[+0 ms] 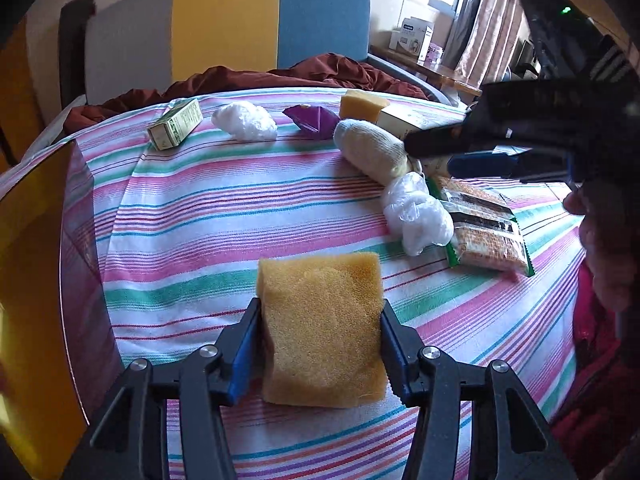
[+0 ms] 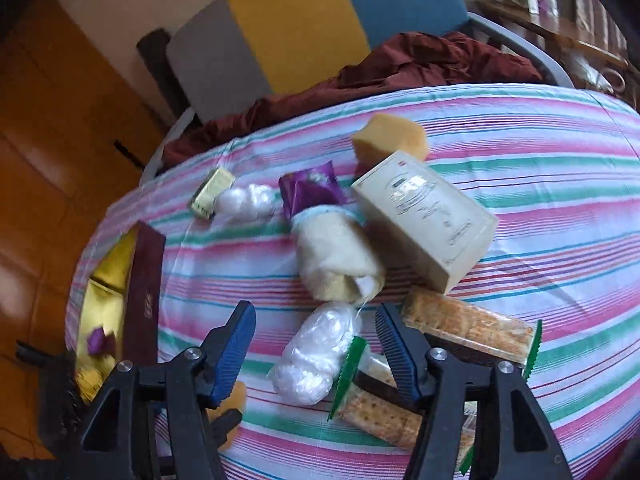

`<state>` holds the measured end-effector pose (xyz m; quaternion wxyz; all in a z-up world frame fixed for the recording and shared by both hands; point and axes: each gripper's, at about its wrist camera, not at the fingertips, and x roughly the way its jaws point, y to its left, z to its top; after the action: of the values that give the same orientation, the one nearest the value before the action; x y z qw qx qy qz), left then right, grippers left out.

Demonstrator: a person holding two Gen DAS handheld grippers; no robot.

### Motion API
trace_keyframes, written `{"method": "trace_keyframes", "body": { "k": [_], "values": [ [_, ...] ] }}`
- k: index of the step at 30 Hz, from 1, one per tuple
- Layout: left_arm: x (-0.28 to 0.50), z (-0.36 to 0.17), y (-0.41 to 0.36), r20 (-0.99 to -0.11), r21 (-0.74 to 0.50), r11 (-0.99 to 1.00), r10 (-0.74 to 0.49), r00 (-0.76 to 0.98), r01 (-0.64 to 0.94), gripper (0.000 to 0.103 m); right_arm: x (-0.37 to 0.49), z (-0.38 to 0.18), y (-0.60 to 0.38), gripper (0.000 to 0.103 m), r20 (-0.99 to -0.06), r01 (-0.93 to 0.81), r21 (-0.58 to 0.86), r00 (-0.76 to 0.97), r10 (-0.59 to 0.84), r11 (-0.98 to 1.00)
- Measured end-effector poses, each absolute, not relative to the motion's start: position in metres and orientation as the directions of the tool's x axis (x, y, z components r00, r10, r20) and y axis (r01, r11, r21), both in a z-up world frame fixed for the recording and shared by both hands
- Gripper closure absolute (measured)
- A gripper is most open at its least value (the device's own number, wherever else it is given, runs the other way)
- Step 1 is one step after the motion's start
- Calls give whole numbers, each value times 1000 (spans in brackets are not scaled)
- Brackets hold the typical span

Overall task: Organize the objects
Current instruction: 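Grasp the plastic-wrapped cotton with the right gripper while the left lifts the sponge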

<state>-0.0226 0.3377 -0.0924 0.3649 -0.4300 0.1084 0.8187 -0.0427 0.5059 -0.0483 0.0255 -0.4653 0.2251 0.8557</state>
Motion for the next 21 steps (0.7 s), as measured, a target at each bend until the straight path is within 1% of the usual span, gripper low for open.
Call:
{"method": "trace_keyframes", "body": {
  "k": [4,9,10,11,13,16,21],
  "values": [
    [-20,-94,336,-777,-137,-712,508,-371,-688,48,-54,-66,489,40,-863,-226,278,-485,-140,-934],
    [-16,-93,331,-779,-125,-717,499,-380,-685,48,-62,-79,477,40,-895,-197,207,-433,-104,-958],
    [-15,-92,329,-780,-127,-719,498,-379,-684,48,-63,-82,473,54,-902,-181,185,-422,-94,-966],
    [-14,-92,325,-781,-127,-720,497,-379,-682,48,-63,-84,469,66,-906,-158,155,-416,-77,-975],
    [-11,-89,320,-785,-128,-723,492,-377,-678,48,-63,-87,466,68,-911,-136,126,-407,-60,-983],
    [-4,-88,312,-787,-129,-720,492,-371,-682,48,-60,-84,464,69,-908,-108,139,-411,-83,-984],
    [13,-74,294,-772,-139,-697,521,-364,-703,48,-58,-83,460,68,-912,-86,111,-405,-67,-990]
  ]
}}
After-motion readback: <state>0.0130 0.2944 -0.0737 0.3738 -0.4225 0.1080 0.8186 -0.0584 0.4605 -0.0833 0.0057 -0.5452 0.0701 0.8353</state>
